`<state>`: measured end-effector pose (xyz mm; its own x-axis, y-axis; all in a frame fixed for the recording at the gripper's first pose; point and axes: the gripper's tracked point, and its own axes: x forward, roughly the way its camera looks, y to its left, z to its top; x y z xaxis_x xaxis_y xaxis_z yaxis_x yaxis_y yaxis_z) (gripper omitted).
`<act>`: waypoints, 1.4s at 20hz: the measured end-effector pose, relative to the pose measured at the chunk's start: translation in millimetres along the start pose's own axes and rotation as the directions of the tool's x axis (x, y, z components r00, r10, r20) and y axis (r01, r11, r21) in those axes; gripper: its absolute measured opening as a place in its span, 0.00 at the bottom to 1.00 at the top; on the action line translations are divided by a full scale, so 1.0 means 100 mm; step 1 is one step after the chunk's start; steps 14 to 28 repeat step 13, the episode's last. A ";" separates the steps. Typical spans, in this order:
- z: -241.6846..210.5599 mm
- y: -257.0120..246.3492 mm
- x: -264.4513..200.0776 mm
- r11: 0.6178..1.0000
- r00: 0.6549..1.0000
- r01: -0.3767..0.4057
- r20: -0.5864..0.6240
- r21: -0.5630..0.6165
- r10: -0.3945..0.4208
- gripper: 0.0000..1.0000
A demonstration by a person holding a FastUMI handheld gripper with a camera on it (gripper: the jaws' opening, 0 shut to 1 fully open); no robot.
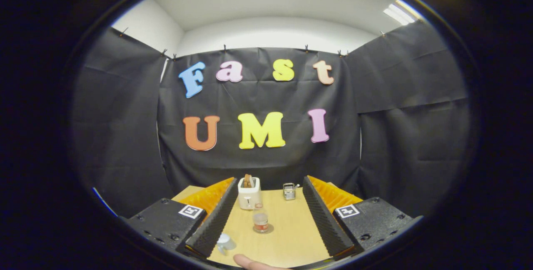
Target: Take the bottle from table, then pour the juice into the cup, finally place the bottle on the coaster
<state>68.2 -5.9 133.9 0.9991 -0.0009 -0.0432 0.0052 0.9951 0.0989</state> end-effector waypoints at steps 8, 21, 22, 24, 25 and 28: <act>0.00 -0.15 -0.09 1.000 1.000 0.000 -0.007 0.006 0.000 1.00; 0.01 -0.16 -0.15 1.000 1.000 -0.005 0.005 -0.024 0.005 1.00; 0.01 -0.16 -0.15 1.000 1.000 -0.005 0.005 -0.024 0.005 1.00; 0.01 -0.16 -0.15 1.000 1.000 -0.005 0.005 -0.024 0.005 1.00; 0.01 -0.16 -0.15 1.000 1.000 -0.005 0.005 -0.024 0.005 1.00; 0.01 -0.16 -0.15 1.000 1.000 -0.005 0.005 -0.024 0.005 1.00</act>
